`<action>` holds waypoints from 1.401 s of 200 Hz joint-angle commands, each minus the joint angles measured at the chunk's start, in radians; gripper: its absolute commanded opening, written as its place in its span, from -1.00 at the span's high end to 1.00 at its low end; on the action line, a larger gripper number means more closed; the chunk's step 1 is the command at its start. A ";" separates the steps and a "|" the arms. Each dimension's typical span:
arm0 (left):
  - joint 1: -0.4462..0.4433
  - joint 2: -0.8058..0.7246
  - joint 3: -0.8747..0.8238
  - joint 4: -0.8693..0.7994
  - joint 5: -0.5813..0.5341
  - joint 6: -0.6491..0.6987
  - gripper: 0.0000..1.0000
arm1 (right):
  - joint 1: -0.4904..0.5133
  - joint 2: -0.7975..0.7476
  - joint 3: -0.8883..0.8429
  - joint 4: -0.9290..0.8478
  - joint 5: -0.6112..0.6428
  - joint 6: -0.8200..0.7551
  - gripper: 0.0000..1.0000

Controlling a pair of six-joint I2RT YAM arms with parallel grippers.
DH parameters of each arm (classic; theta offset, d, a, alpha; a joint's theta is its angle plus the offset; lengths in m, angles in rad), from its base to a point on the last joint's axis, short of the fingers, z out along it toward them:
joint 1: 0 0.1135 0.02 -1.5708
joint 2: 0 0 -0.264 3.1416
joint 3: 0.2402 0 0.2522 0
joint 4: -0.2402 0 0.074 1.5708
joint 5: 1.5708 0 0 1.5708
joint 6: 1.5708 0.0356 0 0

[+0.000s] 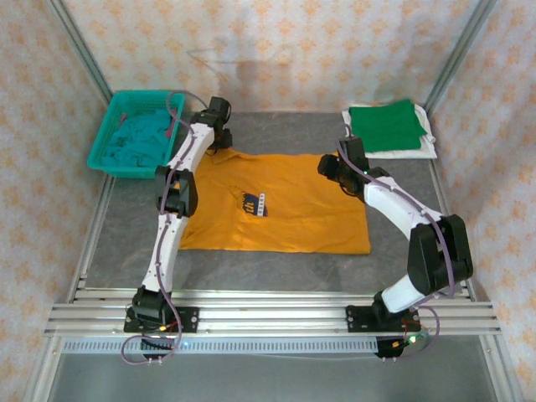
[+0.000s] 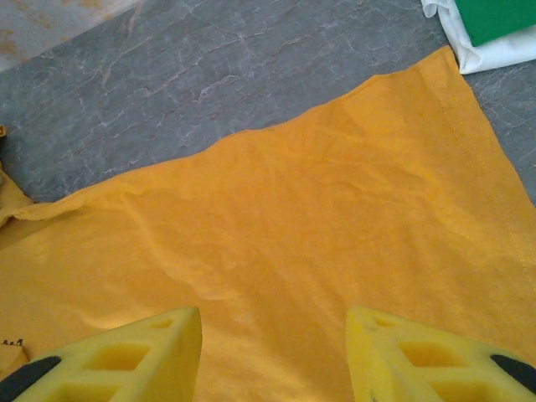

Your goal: Fold and stack the t-shirts

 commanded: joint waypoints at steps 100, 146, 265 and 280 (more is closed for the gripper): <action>0.017 -0.097 0.004 0.017 -0.016 -0.051 0.86 | -0.006 0.023 0.015 0.021 -0.026 0.010 0.01; 0.020 -0.105 0.005 0.012 -0.012 -0.056 1.00 | -0.006 0.019 0.009 0.011 -0.014 0.002 0.00; 0.051 -0.041 -0.012 0.033 0.055 -0.088 0.09 | -0.020 0.043 0.038 0.017 -0.065 0.030 -0.02; 0.050 -0.033 -0.013 0.042 0.072 -0.090 0.08 | -0.020 0.036 0.036 0.018 -0.065 0.030 -0.02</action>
